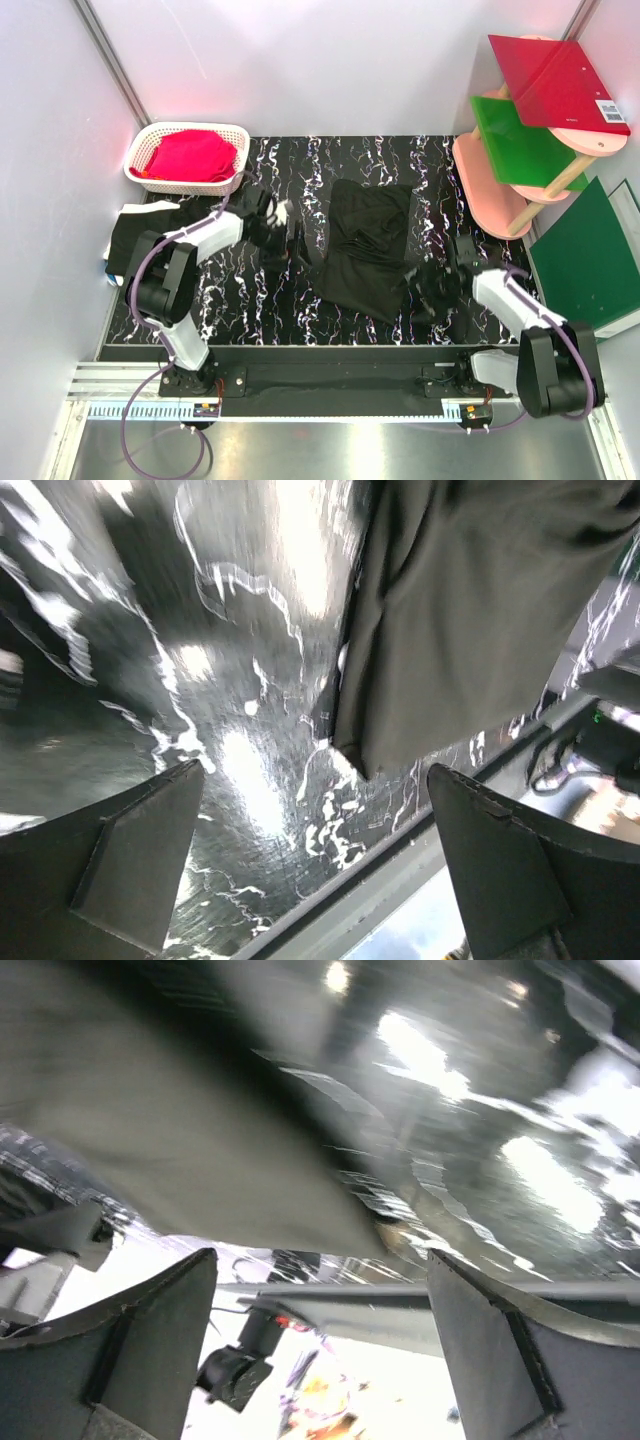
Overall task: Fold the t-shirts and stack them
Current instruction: Grab one side of the 2/3 rectangular tshirt with both arms
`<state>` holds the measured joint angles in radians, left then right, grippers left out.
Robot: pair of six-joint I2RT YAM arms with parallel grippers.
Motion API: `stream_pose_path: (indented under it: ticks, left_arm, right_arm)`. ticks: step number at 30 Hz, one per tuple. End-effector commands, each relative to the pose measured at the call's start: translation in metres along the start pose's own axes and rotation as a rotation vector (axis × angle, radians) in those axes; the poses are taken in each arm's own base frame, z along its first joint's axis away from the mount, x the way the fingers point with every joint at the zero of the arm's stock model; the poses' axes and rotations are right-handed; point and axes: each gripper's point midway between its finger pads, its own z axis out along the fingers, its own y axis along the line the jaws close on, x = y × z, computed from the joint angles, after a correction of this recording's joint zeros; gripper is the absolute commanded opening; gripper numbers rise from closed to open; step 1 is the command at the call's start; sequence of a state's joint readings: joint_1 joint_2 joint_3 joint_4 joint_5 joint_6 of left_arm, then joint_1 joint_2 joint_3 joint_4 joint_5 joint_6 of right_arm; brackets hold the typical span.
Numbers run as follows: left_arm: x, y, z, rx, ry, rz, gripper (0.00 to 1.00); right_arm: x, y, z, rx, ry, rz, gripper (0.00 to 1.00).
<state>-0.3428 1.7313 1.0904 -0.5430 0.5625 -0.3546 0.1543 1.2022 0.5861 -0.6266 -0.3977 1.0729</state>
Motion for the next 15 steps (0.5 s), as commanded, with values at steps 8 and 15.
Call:
stream_pose_path:
  ticks: [8, 15]
  left_arm:
    - [0.043, -0.018, 0.040, 0.191, 0.112, -0.078, 0.99]
    - [0.051, -0.034, 0.061, 0.197, 0.164, -0.097, 0.99]
  right_arm:
    - [0.030, -0.029, 0.009, -0.096, 0.077, 0.352, 0.85]
    - [0.025, -0.017, 0.021, -0.146, 0.107, 0.375, 0.84]
